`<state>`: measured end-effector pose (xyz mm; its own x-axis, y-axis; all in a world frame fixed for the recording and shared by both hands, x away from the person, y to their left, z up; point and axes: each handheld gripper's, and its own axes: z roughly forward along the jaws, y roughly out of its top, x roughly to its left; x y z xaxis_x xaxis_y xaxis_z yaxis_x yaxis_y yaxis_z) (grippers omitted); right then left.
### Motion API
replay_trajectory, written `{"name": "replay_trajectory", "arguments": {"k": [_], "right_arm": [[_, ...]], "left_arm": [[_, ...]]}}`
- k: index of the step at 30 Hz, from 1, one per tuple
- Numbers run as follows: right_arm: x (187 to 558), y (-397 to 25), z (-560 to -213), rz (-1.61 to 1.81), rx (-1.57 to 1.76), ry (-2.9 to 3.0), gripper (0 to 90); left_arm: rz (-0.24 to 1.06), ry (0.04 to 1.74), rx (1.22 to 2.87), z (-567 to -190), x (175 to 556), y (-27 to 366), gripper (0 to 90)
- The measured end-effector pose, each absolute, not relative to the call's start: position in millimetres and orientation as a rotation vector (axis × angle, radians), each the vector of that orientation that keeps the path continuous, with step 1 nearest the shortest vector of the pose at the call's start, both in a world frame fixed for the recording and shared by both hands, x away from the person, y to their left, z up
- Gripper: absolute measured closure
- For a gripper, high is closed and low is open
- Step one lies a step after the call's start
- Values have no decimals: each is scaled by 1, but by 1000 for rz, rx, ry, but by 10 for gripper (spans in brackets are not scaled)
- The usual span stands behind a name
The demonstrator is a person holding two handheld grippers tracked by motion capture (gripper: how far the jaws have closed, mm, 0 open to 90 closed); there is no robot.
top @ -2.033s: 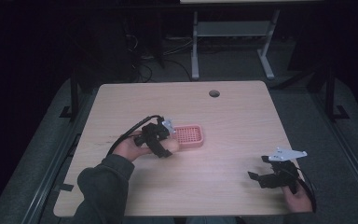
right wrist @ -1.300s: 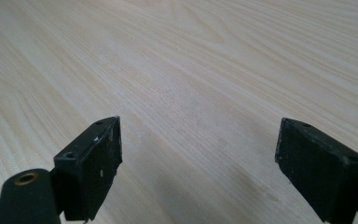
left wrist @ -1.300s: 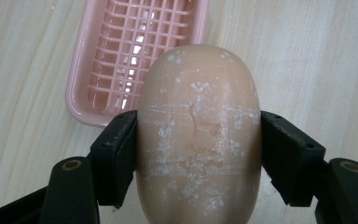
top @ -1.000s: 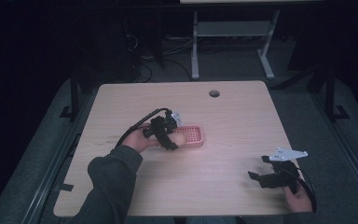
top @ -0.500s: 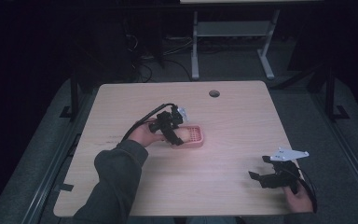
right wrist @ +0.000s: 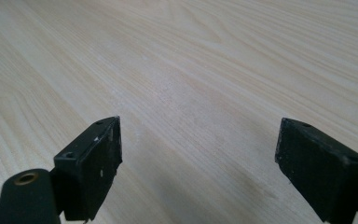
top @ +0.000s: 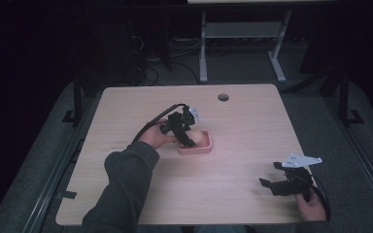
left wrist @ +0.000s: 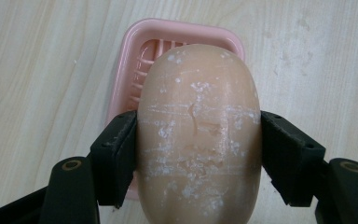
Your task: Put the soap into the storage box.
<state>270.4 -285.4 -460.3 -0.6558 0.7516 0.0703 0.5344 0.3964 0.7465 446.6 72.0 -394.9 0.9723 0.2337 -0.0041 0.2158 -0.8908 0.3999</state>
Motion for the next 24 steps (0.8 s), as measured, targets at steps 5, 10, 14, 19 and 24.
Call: {"name": "replay_trajectory", "arguments": {"k": [5, 10, 14, 19, 24], "right_arm": [[270, -286, -460, 1116, 1132, 2378, 141], [271, -286, -461, 1116, 1125, 2376, 141], [271, -286, -461, 1116, 1124, 2376, 141], [271, -287, -460, 1116, 1122, 2376, 141], [270, -287, -460, 1119, 1127, 2374, 141]], "left_arm": [[52, 339, 2716, -401, 452, 70, 324], [47, 341, 2715, -405, 457, 69, 324], [40, 356, 2713, -407, 459, 67, 324], [53, 326, 2734, -407, 461, 60, 324], [50, 312, 2745, -410, 463, 56, 324]]}}
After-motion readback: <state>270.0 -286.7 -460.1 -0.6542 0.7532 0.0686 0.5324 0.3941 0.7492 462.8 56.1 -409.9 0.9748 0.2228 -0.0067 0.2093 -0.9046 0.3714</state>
